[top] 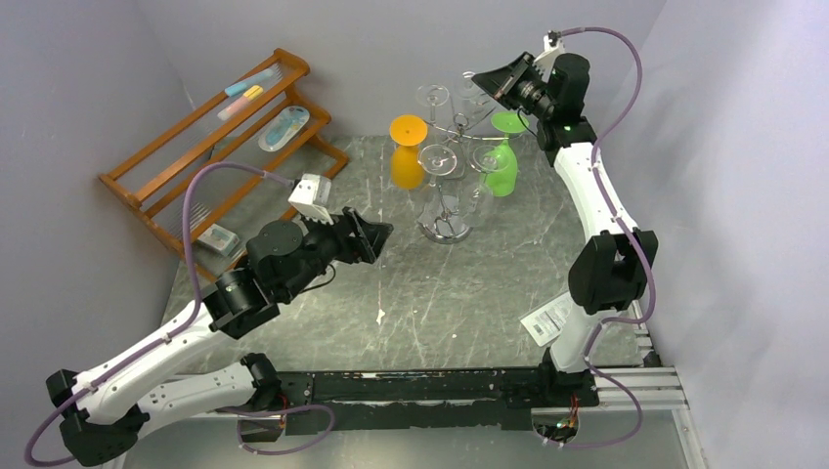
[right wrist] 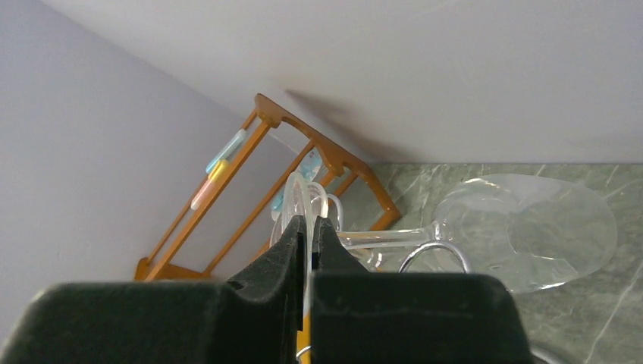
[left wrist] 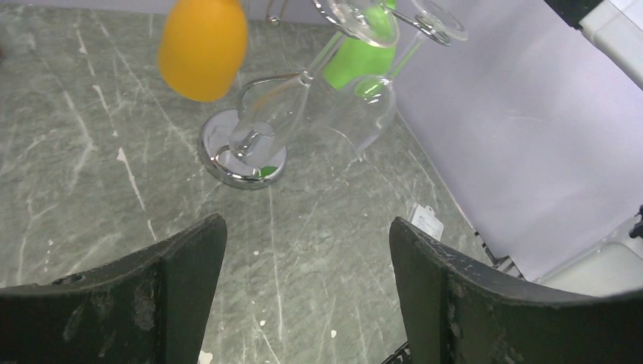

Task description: Place the wine glass upside down on the wine glass rack

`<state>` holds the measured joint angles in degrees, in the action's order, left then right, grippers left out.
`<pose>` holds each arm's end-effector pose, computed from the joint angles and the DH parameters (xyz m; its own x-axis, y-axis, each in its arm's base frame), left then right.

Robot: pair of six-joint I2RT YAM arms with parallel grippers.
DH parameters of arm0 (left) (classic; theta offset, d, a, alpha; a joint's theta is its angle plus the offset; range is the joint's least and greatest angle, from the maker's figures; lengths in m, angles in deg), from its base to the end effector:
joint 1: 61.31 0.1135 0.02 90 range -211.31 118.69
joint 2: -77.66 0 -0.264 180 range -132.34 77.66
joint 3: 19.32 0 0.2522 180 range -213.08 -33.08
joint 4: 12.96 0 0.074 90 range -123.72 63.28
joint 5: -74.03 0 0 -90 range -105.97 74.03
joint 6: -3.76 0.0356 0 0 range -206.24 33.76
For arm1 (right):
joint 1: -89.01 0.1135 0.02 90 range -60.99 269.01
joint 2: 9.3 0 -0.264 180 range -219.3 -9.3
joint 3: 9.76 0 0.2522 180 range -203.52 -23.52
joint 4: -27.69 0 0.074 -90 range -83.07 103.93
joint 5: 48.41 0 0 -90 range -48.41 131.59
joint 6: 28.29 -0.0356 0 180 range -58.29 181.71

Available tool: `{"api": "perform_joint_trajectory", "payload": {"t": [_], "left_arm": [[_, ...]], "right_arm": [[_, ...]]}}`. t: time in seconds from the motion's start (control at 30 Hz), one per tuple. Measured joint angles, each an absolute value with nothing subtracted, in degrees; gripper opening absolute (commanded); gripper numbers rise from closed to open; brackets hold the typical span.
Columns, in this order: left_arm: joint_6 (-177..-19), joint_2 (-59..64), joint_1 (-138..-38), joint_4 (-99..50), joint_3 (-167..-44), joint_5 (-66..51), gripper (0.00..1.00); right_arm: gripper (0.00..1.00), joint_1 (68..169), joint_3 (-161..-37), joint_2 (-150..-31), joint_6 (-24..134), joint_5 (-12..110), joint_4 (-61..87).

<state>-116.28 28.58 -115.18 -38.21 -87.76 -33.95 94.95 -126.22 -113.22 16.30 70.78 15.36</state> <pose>0.1223 -0.1488 0.3855 -0.3463 -0.3332 -0.8770 0.4780 0.7417 -0.4705 0.4306 0.0623 0.4249 -0.4072 0.5827 -0.7033 -0.4066 0.5739 0.7109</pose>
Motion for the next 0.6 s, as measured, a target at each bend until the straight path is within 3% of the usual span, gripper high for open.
{"api": "perform_joint_trajectory", "payload": {"t": [0.6], "left_arm": [[-118.5,31.4,-115.2,-43.1,-87.8,-42.2,0.83]], "right_arm": [[0.00,95.8,-127.8,-113.9,16.0,69.7,5.8]]}}
